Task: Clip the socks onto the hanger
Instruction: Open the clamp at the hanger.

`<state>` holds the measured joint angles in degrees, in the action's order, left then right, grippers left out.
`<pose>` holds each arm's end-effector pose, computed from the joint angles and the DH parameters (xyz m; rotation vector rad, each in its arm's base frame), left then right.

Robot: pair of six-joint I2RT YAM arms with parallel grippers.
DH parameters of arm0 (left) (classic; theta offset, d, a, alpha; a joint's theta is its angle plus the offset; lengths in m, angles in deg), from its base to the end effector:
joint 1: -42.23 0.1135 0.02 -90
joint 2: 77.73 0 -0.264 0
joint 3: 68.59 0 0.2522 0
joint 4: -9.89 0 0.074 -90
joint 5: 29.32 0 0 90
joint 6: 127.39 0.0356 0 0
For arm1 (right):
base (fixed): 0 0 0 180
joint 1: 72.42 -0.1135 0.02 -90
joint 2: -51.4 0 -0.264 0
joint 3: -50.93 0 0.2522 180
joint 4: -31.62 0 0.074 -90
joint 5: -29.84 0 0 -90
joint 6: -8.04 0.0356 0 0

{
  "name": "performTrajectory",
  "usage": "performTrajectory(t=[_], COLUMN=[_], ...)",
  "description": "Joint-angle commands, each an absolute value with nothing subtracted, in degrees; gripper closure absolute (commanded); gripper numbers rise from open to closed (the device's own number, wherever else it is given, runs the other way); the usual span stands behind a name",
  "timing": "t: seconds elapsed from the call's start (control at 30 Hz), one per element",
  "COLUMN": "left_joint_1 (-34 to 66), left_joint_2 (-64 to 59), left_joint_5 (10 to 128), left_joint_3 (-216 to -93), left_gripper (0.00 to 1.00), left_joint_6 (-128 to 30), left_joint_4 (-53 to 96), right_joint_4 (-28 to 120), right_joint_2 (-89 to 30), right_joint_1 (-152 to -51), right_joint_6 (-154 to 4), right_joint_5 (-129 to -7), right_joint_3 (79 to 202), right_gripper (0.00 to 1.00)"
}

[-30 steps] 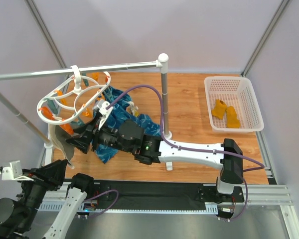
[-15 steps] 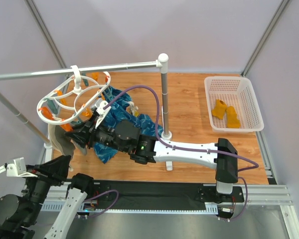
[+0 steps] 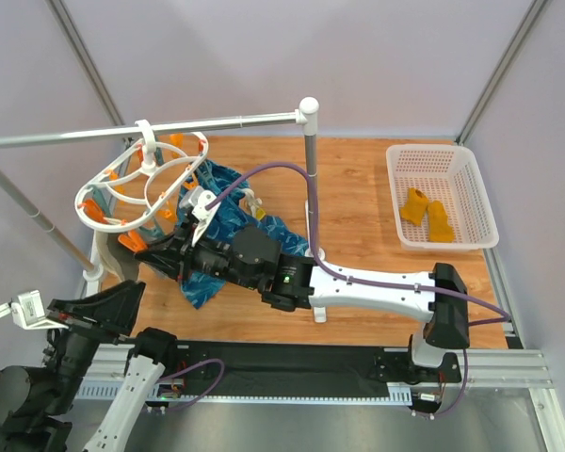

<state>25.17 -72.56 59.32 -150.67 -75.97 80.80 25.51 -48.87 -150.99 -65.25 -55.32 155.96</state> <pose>-0.0732 0.0233 0.3944 -0.3022 1.4831 -0.7686 0.0873 0.4169 0.4148 -0.7115 1.3381 1.3105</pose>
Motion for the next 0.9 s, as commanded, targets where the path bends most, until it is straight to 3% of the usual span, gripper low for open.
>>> performTrajectory(t=[0.0, 0.17, 0.53, 0.87], left_joint_1=[25.53, 25.53, 25.53, 25.53], left_joint_2=[-72.19, -70.44, -61.74, -58.39], left_joint_5=[64.28, 65.17, 64.72, 62.88], left_joint_3=[-150.73, -150.29, -148.62, -152.22], left_gripper=[0.49, 0.33, 0.25, 0.28], left_joint_6=[-78.95, -84.13, -97.06, -99.96], left_joint_4=[72.53, 66.55, 60.31, 66.37], right_joint_4=[30.52, 37.03, 40.64, 42.75], right_joint_2=[-43.36, -39.93, -39.30, -38.25], right_joint_1=[-150.65, -150.12, -149.07, -148.54], right_joint_6=[-67.19, -68.24, -69.04, -71.14], right_joint_5=[-55.32, -54.89, -57.43, -58.58], right_joint_3=[155.22, 153.47, 153.72, 154.16], right_gripper=[1.00, 1.00, 1.00, 1.00])
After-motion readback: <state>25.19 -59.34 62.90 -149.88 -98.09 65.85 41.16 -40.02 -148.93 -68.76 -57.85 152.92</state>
